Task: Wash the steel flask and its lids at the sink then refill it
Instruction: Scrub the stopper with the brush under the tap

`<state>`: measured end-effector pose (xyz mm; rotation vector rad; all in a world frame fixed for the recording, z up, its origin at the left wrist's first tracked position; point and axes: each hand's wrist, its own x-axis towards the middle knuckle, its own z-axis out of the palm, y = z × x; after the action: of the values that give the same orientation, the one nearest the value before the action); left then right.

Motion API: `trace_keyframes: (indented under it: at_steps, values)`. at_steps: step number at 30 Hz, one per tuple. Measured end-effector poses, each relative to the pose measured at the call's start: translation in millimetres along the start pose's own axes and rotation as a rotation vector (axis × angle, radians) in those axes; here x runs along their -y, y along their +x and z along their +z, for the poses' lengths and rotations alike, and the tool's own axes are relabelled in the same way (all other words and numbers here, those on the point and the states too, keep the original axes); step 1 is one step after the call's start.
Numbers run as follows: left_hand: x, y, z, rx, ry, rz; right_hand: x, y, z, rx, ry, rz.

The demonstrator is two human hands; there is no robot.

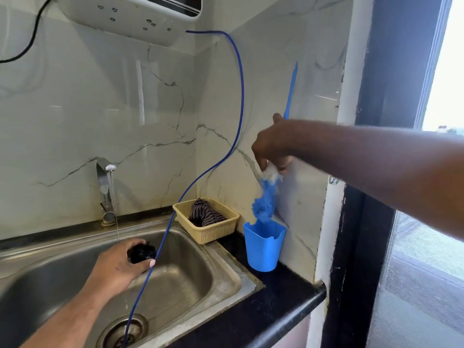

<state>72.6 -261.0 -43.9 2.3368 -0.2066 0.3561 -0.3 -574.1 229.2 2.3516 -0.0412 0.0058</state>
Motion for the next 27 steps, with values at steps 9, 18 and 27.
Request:
trace_keyframes:
  at_steps: [9,18,27]
  values:
    - [4,3,-2,0.033,-0.096,-0.12,7,5,4,0.028,-0.164,-0.107]
    - [26,7,-23,0.317,-0.801,-0.87,15,2,-39,-0.088,-0.023,-0.137]
    - [23,11,-54,0.129,-1.095,-0.838,148,25,-49,-0.414,0.585,-0.469]
